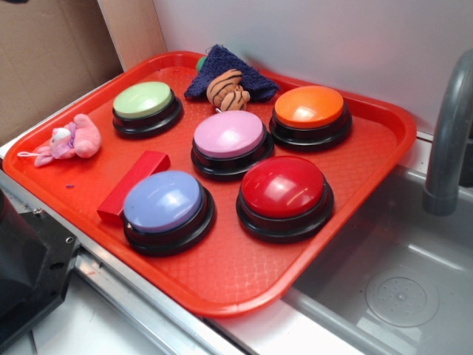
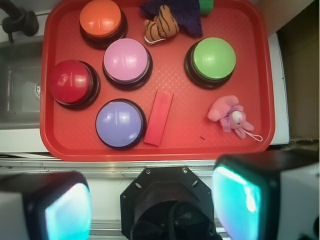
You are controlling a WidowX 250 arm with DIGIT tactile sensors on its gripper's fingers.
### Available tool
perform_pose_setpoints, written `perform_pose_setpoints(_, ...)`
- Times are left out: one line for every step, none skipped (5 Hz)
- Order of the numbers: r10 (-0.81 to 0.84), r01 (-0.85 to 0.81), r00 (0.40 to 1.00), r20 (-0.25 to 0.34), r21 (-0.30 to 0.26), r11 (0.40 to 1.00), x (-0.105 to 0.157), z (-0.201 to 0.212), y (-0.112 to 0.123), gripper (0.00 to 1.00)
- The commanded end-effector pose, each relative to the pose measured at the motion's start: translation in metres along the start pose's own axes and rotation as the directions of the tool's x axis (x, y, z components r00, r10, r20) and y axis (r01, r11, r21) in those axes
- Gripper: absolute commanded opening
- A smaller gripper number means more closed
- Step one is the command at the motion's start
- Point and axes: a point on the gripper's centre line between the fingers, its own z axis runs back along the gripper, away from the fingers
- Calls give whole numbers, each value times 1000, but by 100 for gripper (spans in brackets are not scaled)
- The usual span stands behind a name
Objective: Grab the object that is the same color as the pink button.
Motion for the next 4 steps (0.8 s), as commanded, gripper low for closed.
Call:
perform_pose_setpoints(0,0,1000,0,0,1000,0,0,0,100)
perform_pose_setpoints(-124,124,992,20,-17,992,10,-14,10,100)
perform_pose_setpoints(-168,167,986,3,13,986,15,-29,24,100)
perform_pose_setpoints(-268,267,963,15,21,963,24,-50,42,100)
